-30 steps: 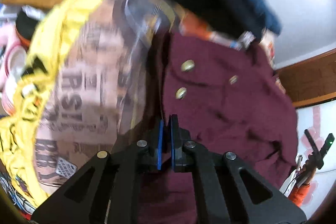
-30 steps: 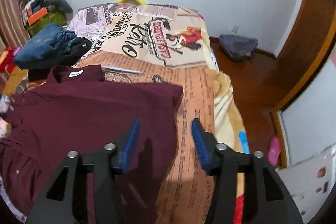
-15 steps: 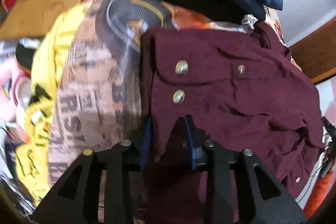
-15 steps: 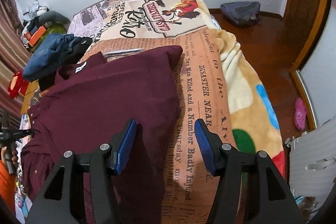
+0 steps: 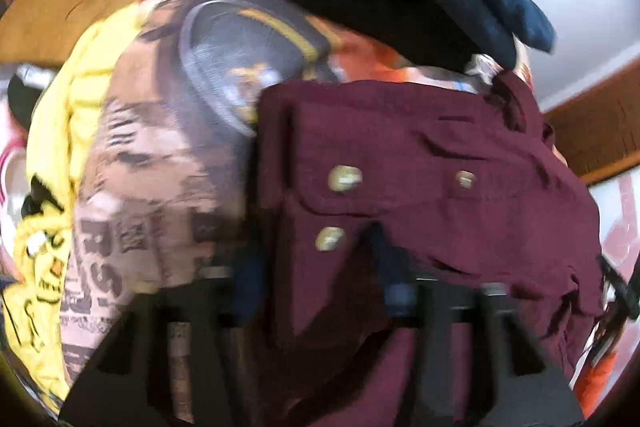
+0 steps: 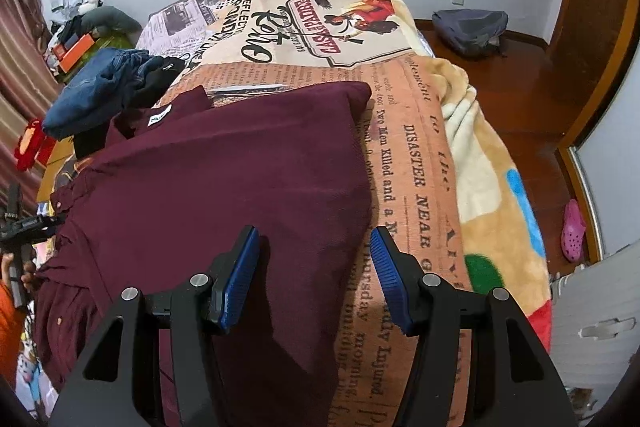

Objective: Fold large clothes

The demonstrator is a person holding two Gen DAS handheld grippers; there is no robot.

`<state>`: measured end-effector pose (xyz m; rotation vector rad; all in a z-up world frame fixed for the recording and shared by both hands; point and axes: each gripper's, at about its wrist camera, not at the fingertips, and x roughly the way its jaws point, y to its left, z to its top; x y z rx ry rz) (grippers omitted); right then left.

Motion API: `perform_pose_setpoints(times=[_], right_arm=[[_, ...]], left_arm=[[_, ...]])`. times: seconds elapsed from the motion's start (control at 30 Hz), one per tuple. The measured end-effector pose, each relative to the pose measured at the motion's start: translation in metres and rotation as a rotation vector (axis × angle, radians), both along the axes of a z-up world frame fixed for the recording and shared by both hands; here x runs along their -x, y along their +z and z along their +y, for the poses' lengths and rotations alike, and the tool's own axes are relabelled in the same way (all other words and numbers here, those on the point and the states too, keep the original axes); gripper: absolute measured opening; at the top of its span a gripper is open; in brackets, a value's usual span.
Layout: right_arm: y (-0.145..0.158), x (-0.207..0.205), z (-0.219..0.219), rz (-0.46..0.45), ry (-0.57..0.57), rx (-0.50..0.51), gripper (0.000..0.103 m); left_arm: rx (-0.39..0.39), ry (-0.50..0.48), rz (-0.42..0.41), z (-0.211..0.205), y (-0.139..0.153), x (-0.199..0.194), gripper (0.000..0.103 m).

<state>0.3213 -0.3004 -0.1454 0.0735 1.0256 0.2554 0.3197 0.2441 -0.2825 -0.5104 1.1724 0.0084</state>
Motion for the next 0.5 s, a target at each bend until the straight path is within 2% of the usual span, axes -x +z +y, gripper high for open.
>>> perform_pose_setpoints(times=[0.03, 0.1, 0.13, 0.23, 0.3, 0.37, 0.47, 0.5], right_arm=[[-0.001, -0.001, 0.001, 0.003, 0.001, -0.004, 0.054], [-0.002, -0.003, 0.004, 0.009, 0.003, -0.002, 0.054], [-0.002, -0.005, 0.006, 0.01, 0.006, 0.005, 0.054], [0.003, -0.007, 0.011, -0.002, 0.017, 0.035, 0.054], [0.007, -0.007, 0.014, -0.023, 0.024, 0.053, 0.054], [0.01, -0.007, 0.014, -0.035, 0.027, 0.051, 0.054], [0.005, -0.008, 0.016, -0.036, 0.021, 0.047, 0.054], [0.0, -0.008, 0.017, -0.029, 0.019, 0.058, 0.054]], left_arm=[[-0.014, -0.005, 0.004, -0.007, 0.003, -0.004, 0.024], [-0.073, 0.004, 0.025, -0.016, 0.014, -0.014, 0.008], [-0.081, -0.002, 0.024, -0.018, 0.022, -0.019, 0.005], [-0.127, 0.018, -0.039, -0.012, 0.053, -0.032, 0.005], [-0.122, 0.047, -0.107, -0.003, 0.079, -0.044, 0.005], [-0.131, 0.056, -0.136, 0.0, 0.088, -0.054, 0.005], [-0.209, 0.047, -0.092, -0.003, 0.073, -0.067, 0.005], [-0.225, 0.035, -0.036, -0.005, 0.055, -0.073, 0.007]])
